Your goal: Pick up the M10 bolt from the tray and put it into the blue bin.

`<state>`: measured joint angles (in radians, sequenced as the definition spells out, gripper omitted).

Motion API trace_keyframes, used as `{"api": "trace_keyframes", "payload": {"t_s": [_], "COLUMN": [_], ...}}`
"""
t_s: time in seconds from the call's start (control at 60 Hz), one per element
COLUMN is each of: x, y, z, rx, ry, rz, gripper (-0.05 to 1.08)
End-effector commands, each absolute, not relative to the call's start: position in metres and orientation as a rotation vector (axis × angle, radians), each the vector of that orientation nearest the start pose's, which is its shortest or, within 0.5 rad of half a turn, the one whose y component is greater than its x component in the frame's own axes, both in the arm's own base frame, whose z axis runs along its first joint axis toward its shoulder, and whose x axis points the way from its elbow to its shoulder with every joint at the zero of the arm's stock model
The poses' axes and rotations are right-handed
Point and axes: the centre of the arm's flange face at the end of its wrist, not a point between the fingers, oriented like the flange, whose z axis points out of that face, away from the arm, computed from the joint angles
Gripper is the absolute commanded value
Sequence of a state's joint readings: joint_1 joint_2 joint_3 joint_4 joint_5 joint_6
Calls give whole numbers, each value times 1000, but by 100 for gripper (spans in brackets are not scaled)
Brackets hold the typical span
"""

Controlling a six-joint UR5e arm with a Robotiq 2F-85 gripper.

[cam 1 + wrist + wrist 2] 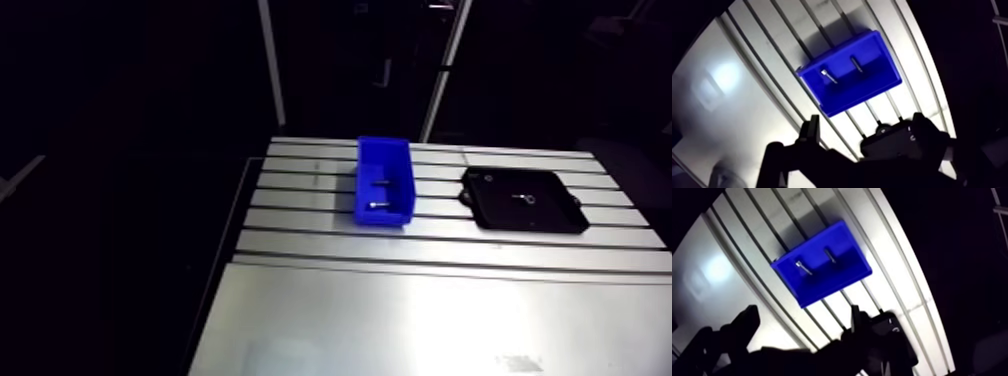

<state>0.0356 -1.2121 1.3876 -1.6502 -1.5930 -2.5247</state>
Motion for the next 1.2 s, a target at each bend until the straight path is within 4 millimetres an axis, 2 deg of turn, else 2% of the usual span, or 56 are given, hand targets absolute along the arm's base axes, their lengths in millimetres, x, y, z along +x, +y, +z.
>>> {"api": "trace_keyframes", "payload": {"t_s": [0.017, 0.267, 0.417, 0.683, 0.867, 1.2], "x": [-598, -594, -595, -597, -608, -608], "y": [-71, -62, -62, -63, -64, -64], "z": [485, 497, 497, 517, 514, 505], "rx": [19, 130, 137, 135, 127, 126], "ry": [3054, 3069, 3072, 3112, 3111, 3094], "rz": [7, 21, 22, 29, 32, 30], "gripper": [1, 1, 1, 1, 1, 1]}}
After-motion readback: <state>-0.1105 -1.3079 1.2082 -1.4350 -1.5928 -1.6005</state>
